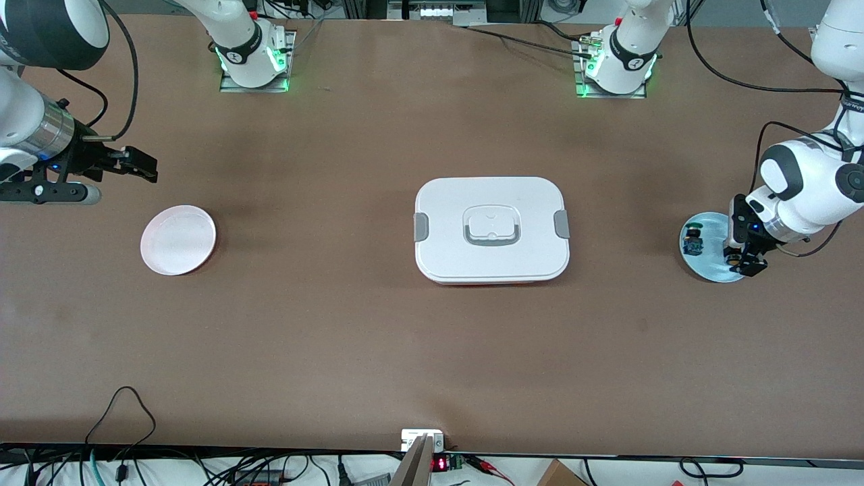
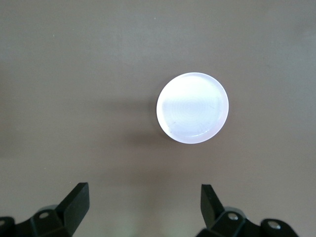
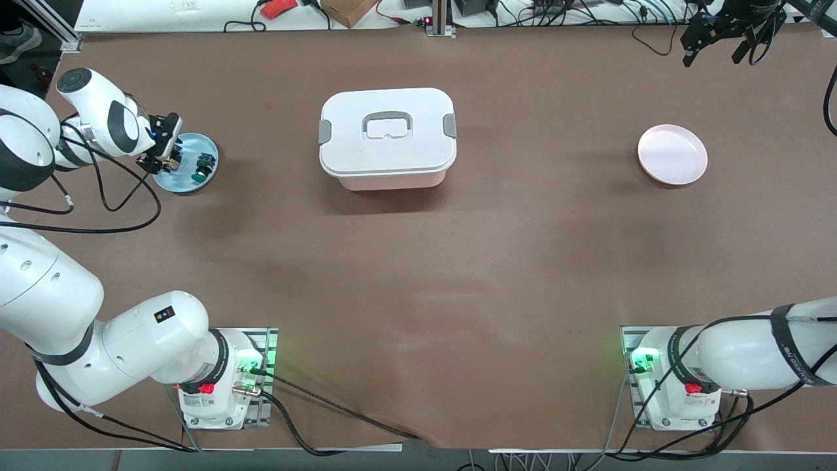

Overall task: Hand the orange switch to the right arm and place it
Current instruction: 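Lower the left gripper and close it on the orange switch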

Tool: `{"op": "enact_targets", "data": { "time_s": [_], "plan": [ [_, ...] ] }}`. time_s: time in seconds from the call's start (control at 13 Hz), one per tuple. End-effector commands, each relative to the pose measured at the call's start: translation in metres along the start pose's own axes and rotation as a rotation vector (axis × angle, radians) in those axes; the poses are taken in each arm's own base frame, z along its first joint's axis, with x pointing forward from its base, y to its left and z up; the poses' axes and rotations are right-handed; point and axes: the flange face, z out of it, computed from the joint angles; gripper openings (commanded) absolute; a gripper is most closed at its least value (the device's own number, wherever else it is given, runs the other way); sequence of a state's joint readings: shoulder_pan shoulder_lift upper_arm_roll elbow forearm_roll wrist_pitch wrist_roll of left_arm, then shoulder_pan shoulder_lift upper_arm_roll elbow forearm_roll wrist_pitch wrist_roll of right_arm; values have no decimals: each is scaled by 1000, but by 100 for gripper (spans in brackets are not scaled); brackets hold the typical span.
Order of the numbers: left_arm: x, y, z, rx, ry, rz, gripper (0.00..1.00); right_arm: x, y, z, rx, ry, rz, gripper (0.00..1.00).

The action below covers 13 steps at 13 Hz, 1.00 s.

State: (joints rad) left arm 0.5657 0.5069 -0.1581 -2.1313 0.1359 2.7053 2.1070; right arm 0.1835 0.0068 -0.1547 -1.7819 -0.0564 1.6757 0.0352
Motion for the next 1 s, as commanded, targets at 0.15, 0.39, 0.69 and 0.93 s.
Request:
{"op": "enact_targets", "data": {
  "time_s": [0.15,0.39,0.69,0.93],
  "plan": [
    [-5,1,-1,21,3,9,66,-5,11,-4,8,9,8,100],
    [-4,-4,-3,29,1,51,26,4,12,-12,4,24,11,100],
    [-11,-9,-22,90,36,25,0,4,12,-19,2,34,7,100],
    [-13,-24,-55,81,48,37,0,3,13,-18,4,26,14,100]
  ]
}}
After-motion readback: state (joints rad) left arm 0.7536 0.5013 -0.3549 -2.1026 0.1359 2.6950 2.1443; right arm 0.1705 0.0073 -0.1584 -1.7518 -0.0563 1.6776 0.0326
